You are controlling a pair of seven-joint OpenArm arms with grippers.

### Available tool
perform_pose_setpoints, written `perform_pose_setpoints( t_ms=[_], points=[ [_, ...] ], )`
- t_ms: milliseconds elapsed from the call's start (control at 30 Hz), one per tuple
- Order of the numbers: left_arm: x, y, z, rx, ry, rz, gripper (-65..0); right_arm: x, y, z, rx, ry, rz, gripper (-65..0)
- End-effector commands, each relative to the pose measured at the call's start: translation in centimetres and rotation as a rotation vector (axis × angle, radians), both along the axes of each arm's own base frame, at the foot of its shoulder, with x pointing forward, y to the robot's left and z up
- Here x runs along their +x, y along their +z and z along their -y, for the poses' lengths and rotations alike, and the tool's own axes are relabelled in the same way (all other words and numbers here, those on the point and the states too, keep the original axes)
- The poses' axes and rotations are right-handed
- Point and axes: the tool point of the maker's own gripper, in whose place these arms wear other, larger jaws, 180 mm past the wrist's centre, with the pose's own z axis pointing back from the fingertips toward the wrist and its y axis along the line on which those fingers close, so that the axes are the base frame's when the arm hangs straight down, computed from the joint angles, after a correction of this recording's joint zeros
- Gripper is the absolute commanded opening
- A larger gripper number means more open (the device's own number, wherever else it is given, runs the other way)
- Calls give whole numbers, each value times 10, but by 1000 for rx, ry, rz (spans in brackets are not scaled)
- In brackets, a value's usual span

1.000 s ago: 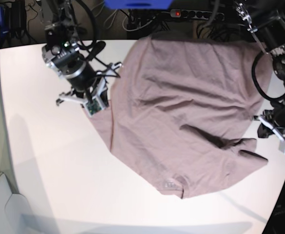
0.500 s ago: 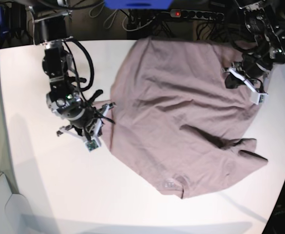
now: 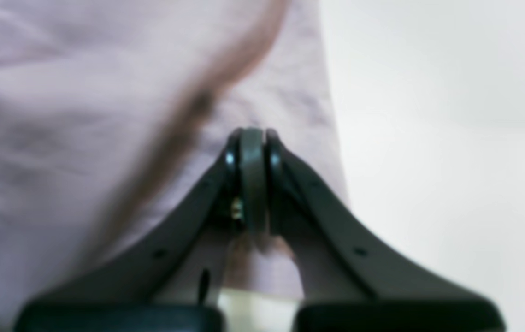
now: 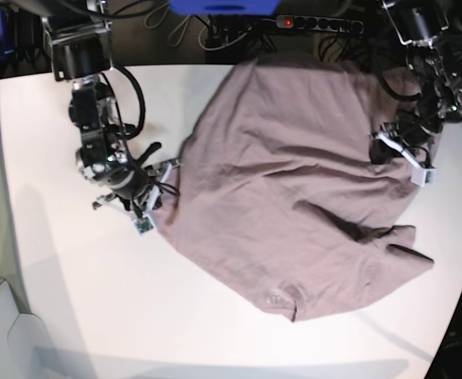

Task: Layout the t-shirt on the table in an organized manner, then fold the t-shirt properly
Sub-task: 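Pull the t-shirt fabric apart between both grippers to spread it, then drag the t-shirt edges outward with both grippers to flatten it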

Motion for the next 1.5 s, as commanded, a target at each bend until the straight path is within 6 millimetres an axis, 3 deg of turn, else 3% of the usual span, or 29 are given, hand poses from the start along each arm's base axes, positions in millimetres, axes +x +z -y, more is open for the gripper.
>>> perform_pose_setpoints(
  t_ms=[0,167,333,467,567,667,767,833,933,1100,1267,1333,1467],
  points=[
    [0,-7,-14,71,9,-59,-646,-17,-14,16,-55,-10,-62,-650],
    [47,2,-19,87,24,-11,-646,-62,-36,20,-66,1,-130,-650],
    [116,37,-19,111,21,90,-646,-118,-41,0,-37,36,-172,-650],
    [160,71,-17,157,-21,177,-646,-153,-26,-32,10,99,-164,-650],
    [182,99,-20,175,-30,232,-646,-174,-3,-54,37,172,-130,-650],
    [198,132,-25,203,-26,299,-646,-177,26,-63,38,238,-62,-650],
    [198,155,-27,244,-42,306,-646,-162,48,-52,22,218,11,-650],
    [189,168,-23,256,-64,308,-646,-145,60,-33,2,166,64,-650],
    [154,161,-8,259,-118,256,-646,-111,76,-9,-34,104,138,-650],
    [84,113,22,253,-193,146,-647,-63,114,-4,-47,90,276,-650],
    [9,51,24,269,-206,14,-647,-15,136,-26,42,43,354,-650],
    [-12,39,18,263,-188,-20,-647,1,131,-35,79,24,339,-650],
    [-40,31,-10,270,-106,-67,-647,26,110,-79,153,59,265,-650]
  ],
)
